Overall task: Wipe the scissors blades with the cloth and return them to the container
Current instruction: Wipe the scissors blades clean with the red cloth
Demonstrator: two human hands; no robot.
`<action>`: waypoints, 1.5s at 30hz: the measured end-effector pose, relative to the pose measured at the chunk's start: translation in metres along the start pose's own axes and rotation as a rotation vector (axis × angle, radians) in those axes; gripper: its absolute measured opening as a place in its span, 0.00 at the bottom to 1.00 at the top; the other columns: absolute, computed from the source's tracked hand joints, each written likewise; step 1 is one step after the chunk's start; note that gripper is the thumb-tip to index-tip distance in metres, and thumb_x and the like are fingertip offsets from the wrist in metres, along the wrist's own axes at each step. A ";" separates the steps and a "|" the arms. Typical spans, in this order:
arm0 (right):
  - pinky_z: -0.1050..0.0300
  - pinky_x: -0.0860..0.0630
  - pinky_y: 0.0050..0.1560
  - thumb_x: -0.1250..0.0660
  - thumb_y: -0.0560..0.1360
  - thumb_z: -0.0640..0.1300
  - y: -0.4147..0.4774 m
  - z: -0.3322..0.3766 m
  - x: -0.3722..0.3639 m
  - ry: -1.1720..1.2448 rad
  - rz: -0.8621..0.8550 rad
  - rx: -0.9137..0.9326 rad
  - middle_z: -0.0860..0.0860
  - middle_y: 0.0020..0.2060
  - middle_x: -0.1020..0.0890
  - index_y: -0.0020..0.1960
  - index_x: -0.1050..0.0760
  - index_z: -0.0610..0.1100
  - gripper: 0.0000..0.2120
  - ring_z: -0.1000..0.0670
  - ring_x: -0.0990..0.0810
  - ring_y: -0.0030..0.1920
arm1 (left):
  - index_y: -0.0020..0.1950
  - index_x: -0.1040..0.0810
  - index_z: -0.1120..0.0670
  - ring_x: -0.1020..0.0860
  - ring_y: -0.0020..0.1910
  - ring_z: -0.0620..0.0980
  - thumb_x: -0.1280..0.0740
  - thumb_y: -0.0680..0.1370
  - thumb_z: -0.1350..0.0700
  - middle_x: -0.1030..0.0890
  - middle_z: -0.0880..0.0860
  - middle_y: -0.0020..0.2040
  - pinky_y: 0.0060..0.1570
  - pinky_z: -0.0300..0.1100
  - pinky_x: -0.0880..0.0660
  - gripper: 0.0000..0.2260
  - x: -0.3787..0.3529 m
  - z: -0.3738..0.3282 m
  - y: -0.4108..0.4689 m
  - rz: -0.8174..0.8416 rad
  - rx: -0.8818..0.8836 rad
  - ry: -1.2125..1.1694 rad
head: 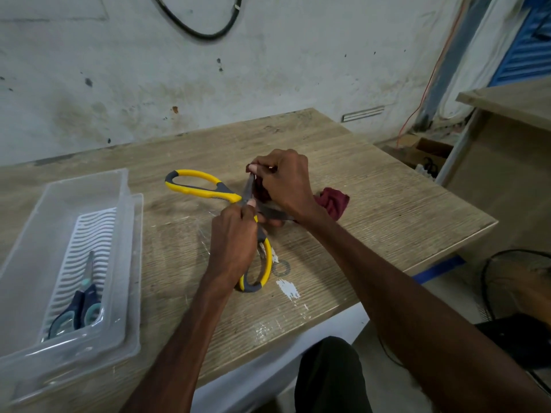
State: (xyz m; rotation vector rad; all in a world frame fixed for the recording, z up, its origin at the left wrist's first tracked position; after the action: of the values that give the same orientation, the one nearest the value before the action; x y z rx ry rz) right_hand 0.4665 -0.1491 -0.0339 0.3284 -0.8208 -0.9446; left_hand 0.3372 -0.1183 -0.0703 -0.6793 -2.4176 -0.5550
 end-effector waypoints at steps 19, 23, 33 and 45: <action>0.54 0.30 0.38 0.30 0.73 0.45 -0.038 0.018 0.012 -0.160 0.205 0.234 0.51 0.38 0.20 0.46 0.16 0.49 0.05 0.45 0.23 0.41 | 0.27 0.36 0.54 0.32 0.24 0.44 0.36 0.73 0.62 0.32 0.48 0.23 0.26 0.38 0.39 0.16 0.002 -0.008 -0.008 0.045 -0.033 -0.114; 0.50 0.27 0.41 0.30 0.71 0.47 -0.033 0.020 0.014 -0.189 0.278 0.287 0.53 0.39 0.18 0.45 0.16 0.47 0.06 0.46 0.24 0.43 | 0.28 0.35 0.56 0.33 0.26 0.49 0.36 0.74 0.61 0.31 0.51 0.25 0.28 0.42 0.40 0.15 0.000 -0.004 -0.006 0.063 -0.022 -0.134; 0.49 0.33 0.47 0.33 0.74 0.49 -0.035 0.026 0.007 -0.410 0.236 0.254 0.51 0.41 0.19 0.47 0.16 0.50 0.07 0.43 0.25 0.47 | 0.30 0.31 0.58 0.27 0.27 0.48 0.37 0.71 0.53 0.27 0.51 0.24 0.25 0.38 0.37 0.13 0.000 -0.003 -0.006 0.079 -0.025 -0.130; 0.49 0.35 0.48 0.34 0.74 0.49 -0.030 0.011 0.008 -0.375 0.152 0.126 0.52 0.40 0.19 0.44 0.17 0.51 0.07 0.45 0.24 0.47 | 0.30 0.26 0.57 0.24 0.28 0.45 0.34 0.74 0.54 0.22 0.51 0.26 0.31 0.40 0.31 0.14 -0.002 -0.001 -0.004 0.058 -0.012 -0.178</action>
State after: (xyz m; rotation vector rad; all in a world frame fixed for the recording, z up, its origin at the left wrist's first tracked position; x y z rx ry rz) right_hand 0.4428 -0.1717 -0.0401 0.1956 -1.2353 -0.8239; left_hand 0.3368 -0.1225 -0.0714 -0.8331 -2.5510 -0.5049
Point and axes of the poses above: each hand's wrist, its own y-axis towards the middle knuckle, its own x-axis out of the back of the hand, z = x × y, the point moved 4 cm from there along y, towards the middle knuckle
